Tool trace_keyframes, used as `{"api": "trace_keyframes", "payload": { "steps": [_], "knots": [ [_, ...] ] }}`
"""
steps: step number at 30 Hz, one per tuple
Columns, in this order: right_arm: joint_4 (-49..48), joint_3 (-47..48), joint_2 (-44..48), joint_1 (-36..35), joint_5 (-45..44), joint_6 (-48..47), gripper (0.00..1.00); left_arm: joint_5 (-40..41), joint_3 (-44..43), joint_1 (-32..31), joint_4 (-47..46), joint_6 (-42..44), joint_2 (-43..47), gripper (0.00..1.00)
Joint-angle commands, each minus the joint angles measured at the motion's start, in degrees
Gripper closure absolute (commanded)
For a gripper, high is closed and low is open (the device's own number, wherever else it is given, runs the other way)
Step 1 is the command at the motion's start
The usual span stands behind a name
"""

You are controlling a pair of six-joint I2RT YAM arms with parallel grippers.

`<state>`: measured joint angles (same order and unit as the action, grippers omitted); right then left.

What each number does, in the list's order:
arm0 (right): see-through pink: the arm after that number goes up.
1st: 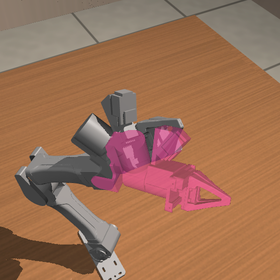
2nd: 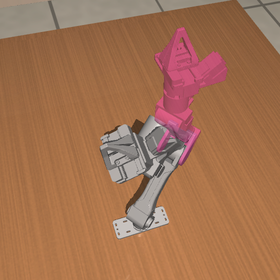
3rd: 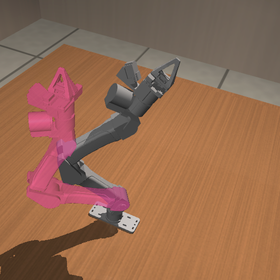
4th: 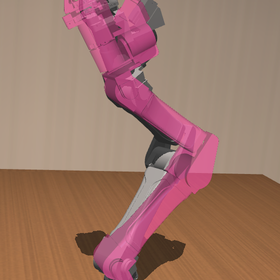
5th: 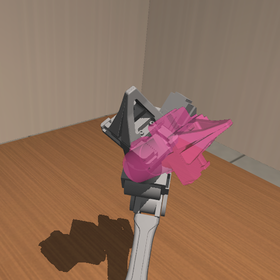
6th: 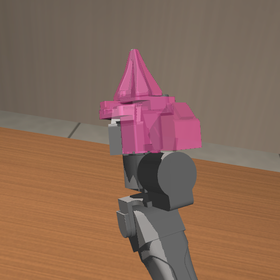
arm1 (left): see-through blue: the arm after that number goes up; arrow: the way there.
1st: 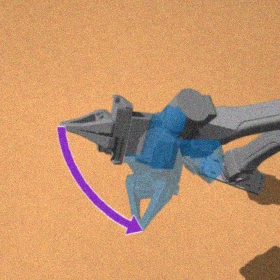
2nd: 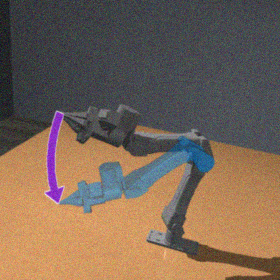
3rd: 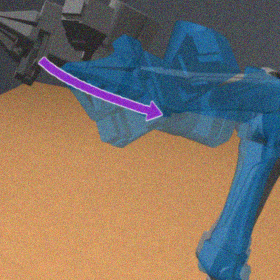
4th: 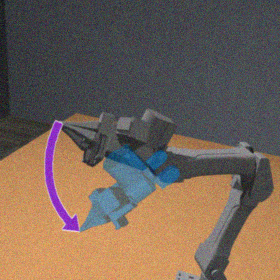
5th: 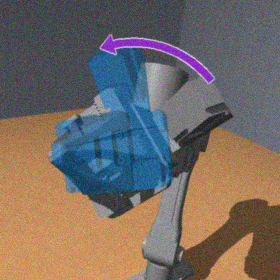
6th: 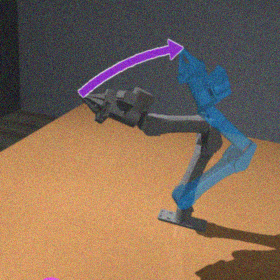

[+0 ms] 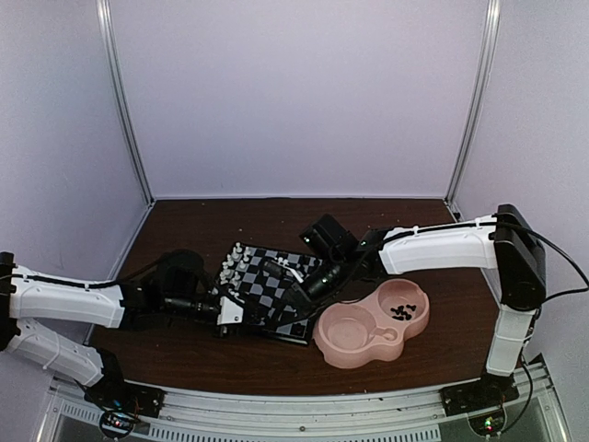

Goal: Set up the chess pieces on the board
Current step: Pass from the right arm to the left

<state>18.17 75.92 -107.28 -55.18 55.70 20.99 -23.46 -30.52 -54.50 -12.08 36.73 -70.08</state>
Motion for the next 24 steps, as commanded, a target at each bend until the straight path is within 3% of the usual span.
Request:
{"api": "trace_keyframes", "payload": {
  "steps": [1, 10, 16, 21, 24],
  "knots": [
    [-1.6, 1.7, -0.2, 0.3, 1.1, -0.1, 1.0, -1.9, 0.4, -0.5, -2.1, 0.9, 1.1, 0.66],
    [-3.5, 0.8, 1.1, 0.5, 1.0, 0.1, 1.0, -1.7, 0.1, -0.6, -1.5, 1.2, 0.8, 0.83],
    [-5.9, -0.6, 2.3, 0.8, 1.1, 0.8, 0.99, -1.4, -0.2, -0.6, -1.0, 1.2, 0.7, 0.89],
    [-8.9, -2.1, 3.1, 1.0, 0.7, 1.2, 0.92, -0.4, -0.5, -0.6, -0.9, 0.8, 0.8, 0.96],
    [-12.0, -3.7, 3.9, 1.1, 0.3, 1.9, 0.83, 0.5, -0.8, -0.6, -1.0, -0.4, 0.8, 0.96]
  ]
}}
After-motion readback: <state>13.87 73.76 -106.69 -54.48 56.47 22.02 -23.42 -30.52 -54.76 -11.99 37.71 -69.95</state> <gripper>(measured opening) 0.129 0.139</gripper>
